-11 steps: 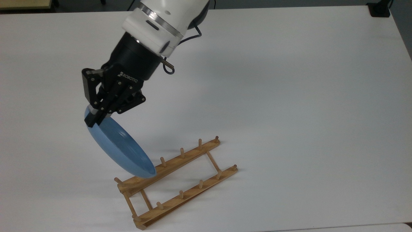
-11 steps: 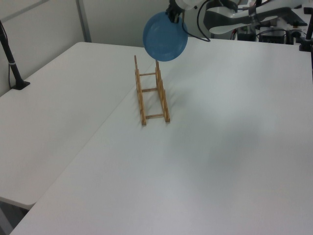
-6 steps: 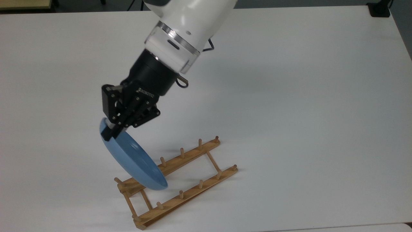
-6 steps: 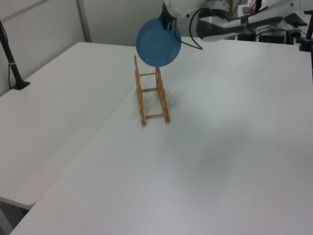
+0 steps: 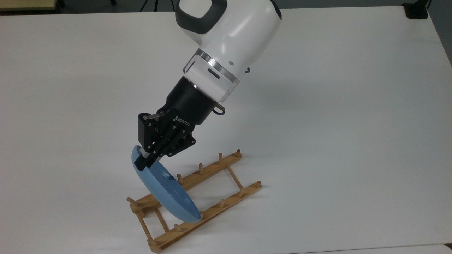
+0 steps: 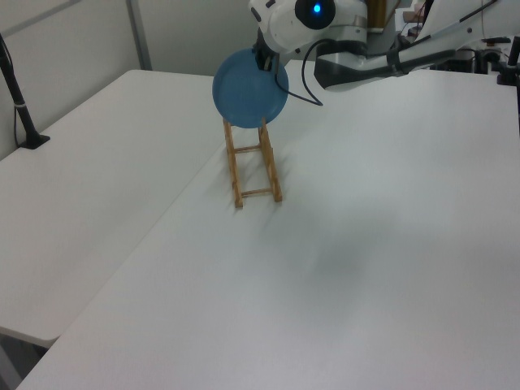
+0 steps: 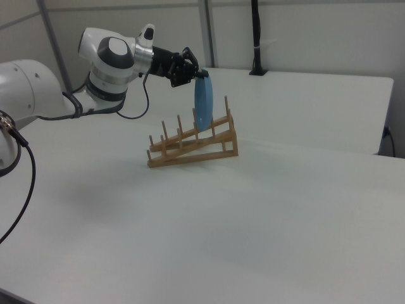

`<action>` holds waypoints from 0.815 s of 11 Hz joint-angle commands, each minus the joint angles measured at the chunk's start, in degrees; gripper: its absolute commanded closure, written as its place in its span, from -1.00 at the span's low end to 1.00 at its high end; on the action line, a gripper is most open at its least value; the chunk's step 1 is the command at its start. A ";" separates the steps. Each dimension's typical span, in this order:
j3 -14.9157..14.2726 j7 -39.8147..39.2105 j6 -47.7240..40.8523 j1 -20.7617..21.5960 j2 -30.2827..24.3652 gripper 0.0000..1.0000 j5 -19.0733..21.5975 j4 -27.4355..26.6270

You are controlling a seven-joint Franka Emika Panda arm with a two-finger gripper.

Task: Place plate in plate rack
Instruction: 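Carry the upright plate over the rack and lower it between pegs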

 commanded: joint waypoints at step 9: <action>-0.73 5.37 -2.19 1.87 3.85 0.56 -1.99 1.14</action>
